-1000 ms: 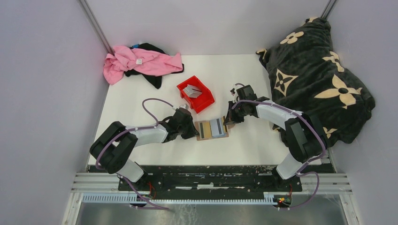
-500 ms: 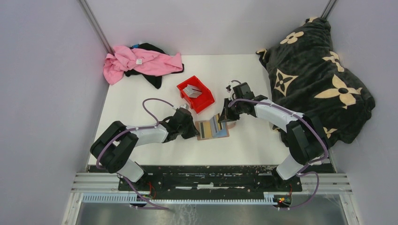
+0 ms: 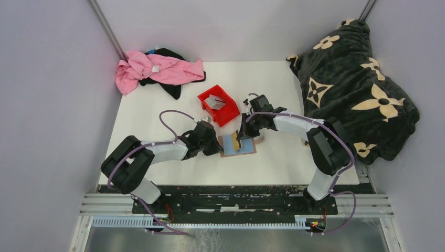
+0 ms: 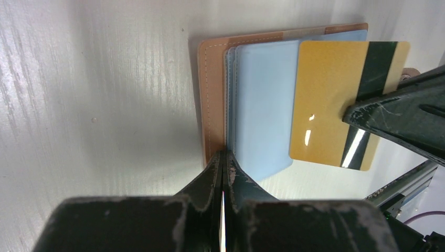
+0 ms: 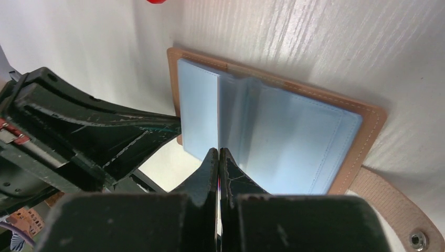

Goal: Put the credit cards into the card holder
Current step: Turn over the card slot in the card holder.

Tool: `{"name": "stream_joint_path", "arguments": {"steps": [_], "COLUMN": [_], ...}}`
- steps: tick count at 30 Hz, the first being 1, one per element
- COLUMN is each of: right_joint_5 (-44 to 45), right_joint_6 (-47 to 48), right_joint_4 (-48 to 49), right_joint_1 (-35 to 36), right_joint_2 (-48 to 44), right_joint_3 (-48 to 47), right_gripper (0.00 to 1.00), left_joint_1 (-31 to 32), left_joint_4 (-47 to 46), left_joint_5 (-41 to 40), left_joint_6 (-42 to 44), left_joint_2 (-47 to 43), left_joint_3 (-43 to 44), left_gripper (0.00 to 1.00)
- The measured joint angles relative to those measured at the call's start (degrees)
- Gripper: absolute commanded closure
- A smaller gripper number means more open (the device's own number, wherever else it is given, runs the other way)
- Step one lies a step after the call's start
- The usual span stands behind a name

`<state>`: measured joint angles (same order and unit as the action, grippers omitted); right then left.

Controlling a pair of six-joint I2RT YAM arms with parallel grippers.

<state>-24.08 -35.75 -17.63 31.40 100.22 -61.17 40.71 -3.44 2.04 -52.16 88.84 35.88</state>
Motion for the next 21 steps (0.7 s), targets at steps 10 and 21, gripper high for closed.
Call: {"name": "stream_joint_path", "arguments": {"steps": [10, 21], "right_joint_5": [0.8, 0.6], "right_joint_6": [0.1, 0.2], "right_joint_4": [0.7, 2.3], "right_joint_1": [-0.1, -1.7], "right_joint_2": [1.0, 1.0], "right_joint_3": [0.2, 2.1], "right_gripper": [0.99, 0.99], "left_joint_1": [0.0, 0.9], "left_joint_4": [-0.2, -0.5], "left_joint_5": [-0.1, -1.9], "left_joint_6": [0.0, 0.0], "left_joint_2": [-0.2, -1.3], "left_joint_3": [-0.3, -1.1], "left_gripper": [0.97, 0.97]}}
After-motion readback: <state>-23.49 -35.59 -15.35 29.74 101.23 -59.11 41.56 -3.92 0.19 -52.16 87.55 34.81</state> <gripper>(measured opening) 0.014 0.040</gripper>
